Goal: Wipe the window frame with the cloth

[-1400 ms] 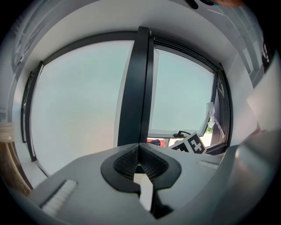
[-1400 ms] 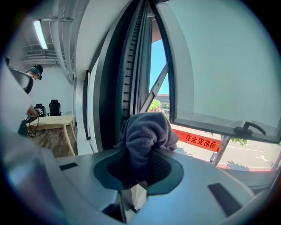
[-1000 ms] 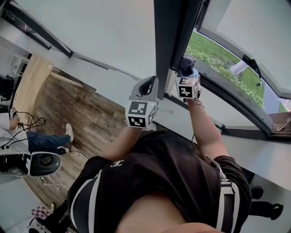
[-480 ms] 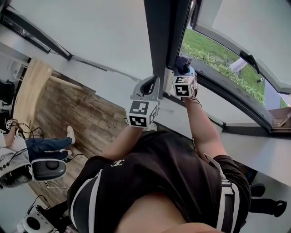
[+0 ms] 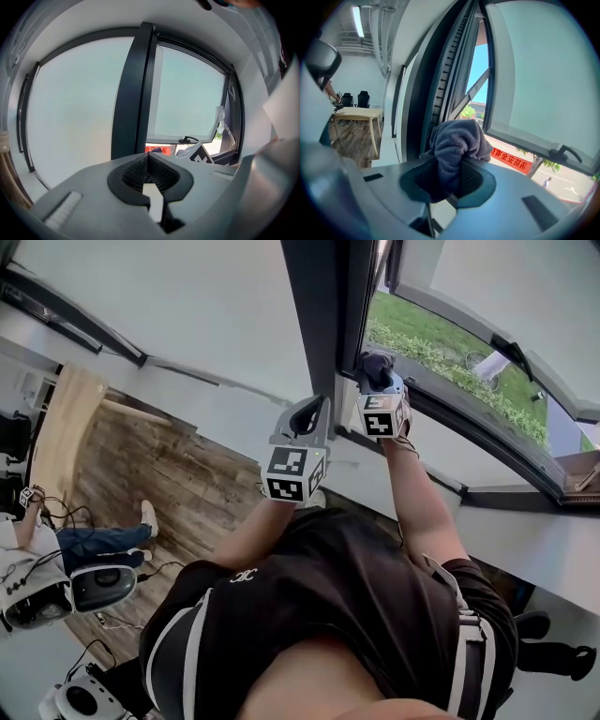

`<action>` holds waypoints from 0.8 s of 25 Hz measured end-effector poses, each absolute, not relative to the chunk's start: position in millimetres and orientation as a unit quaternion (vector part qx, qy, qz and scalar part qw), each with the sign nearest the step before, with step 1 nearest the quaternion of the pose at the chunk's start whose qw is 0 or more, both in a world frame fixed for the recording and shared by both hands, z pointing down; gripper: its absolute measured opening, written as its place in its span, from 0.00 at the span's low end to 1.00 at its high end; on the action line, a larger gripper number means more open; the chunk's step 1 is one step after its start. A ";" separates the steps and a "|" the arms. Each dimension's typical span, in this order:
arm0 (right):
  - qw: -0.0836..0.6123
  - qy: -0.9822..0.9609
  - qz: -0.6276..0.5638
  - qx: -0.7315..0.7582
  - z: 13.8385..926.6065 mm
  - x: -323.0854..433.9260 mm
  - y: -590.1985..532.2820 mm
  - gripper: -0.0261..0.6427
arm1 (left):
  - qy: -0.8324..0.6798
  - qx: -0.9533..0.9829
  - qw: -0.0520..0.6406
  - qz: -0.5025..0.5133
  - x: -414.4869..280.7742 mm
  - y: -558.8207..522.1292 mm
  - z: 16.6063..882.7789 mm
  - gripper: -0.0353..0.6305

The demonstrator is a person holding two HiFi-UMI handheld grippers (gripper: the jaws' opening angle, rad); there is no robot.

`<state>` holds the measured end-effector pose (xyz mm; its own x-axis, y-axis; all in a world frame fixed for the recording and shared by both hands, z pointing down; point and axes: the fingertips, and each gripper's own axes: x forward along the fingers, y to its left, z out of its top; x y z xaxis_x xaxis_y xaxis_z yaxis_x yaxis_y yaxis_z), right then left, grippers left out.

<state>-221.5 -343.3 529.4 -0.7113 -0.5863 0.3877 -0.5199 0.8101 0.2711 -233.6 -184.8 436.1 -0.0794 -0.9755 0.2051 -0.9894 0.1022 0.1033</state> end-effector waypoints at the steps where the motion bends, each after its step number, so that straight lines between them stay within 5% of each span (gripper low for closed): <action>1: 0.235 -0.921 -0.073 0.302 529.8 -217.7 -343.5 0.17 | -0.732 0.671 0.112 0.031 -231.7 -184.8 436.5 0.07; 20: 0.255 -0.904 -0.039 0.341 541.4 -154.1 -351.7 0.17 | -0.692 0.711 0.115 0.040 -180.9 -198.7 441.3 0.07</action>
